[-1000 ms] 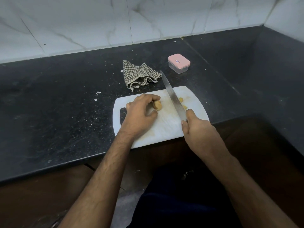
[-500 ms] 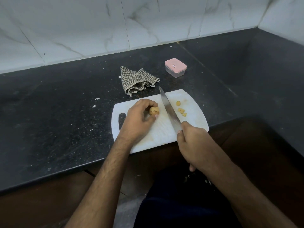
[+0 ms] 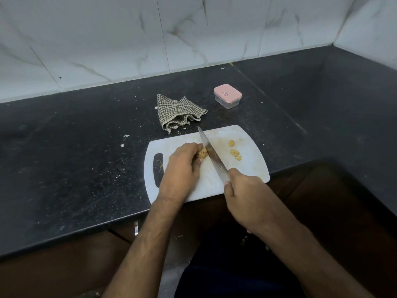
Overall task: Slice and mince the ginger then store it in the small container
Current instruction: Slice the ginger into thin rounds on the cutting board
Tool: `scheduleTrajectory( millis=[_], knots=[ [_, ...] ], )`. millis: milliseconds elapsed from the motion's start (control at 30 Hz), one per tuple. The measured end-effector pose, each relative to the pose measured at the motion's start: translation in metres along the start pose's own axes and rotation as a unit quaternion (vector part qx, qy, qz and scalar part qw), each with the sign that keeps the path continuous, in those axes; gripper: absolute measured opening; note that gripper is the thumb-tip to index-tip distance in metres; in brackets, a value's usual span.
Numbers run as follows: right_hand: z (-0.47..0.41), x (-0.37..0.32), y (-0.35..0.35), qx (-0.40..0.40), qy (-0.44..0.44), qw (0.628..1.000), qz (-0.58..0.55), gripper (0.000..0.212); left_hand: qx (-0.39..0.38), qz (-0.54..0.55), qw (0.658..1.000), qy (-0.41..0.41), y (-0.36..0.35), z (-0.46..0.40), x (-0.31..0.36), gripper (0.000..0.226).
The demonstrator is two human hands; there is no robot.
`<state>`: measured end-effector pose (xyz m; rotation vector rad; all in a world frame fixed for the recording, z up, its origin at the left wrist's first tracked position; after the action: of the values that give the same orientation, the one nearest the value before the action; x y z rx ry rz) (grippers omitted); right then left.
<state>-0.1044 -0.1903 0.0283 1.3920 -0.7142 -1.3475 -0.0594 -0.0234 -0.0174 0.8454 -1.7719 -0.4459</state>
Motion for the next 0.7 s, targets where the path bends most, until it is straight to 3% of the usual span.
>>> scheduleTrajectory(
  millis=[467,700],
  knots=[
    [0.0037,-0.0012,0.0099,0.018,0.015,0.999,0.026,0.017,0.007,-0.017,0.999,-0.048,-0.0023,-0.0031,0.0035,0.027],
    [0.0068,-0.0046,0.0093,-0.011,0.011,1.0,0.023,0.027,0.013,-0.02,0.999,-0.034,-0.0003,-0.0008,0.0017,0.026]
  ],
)
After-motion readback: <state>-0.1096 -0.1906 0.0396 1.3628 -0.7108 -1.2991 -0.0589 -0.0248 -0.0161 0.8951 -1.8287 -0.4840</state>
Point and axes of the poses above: each hand's wrist, its own z-axis away from the middle knuckle, its own y-axis out of the back of the hand, x = y × z, the point moved 3 cm from there along -z, towards the middle knuckle, and after that the axes turned 3 degrees about z, right-handed, at the moved point
